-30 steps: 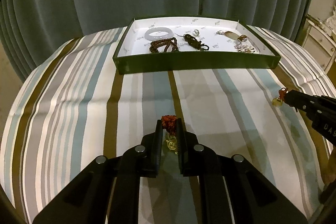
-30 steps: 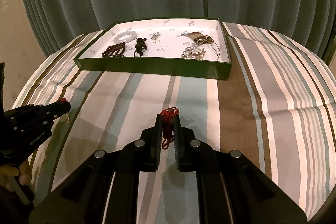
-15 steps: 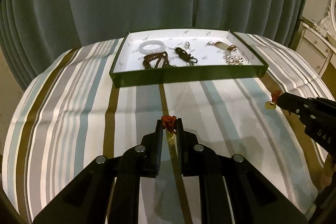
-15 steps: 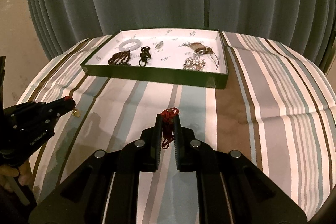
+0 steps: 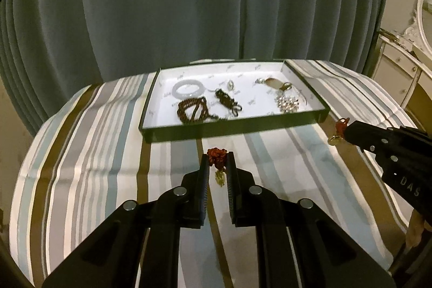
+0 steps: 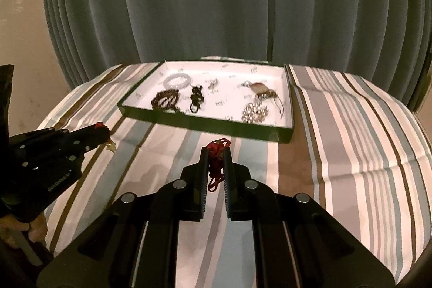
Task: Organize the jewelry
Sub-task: 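Lower the red tassel into the box with the left tool while the right tool releases its tassel there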
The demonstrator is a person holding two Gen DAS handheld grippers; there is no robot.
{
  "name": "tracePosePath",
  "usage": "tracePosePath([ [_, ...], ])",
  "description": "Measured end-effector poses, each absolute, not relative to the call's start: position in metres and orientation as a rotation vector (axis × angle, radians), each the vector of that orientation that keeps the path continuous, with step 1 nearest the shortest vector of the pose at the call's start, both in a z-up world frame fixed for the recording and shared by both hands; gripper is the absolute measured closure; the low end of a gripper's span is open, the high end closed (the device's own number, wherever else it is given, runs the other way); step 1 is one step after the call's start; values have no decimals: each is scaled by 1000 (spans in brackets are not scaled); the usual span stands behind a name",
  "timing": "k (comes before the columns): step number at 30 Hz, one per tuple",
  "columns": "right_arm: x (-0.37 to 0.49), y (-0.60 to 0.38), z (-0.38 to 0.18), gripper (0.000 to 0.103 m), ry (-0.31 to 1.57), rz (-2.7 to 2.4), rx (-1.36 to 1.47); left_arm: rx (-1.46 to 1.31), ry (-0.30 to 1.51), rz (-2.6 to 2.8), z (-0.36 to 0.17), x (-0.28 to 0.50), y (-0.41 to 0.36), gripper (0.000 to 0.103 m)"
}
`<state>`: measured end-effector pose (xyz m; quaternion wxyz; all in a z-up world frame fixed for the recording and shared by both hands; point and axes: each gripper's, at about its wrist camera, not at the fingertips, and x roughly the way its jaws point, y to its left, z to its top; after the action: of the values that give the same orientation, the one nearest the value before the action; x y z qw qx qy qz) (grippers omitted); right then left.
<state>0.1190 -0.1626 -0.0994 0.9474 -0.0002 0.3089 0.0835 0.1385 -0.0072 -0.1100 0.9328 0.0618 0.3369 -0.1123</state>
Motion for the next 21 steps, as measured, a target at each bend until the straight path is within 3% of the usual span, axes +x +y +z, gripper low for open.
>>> tracePosePath([
  [21,172,-152,-62,93,553,194,-5,121,633,-275,-76,203,-34,90],
])
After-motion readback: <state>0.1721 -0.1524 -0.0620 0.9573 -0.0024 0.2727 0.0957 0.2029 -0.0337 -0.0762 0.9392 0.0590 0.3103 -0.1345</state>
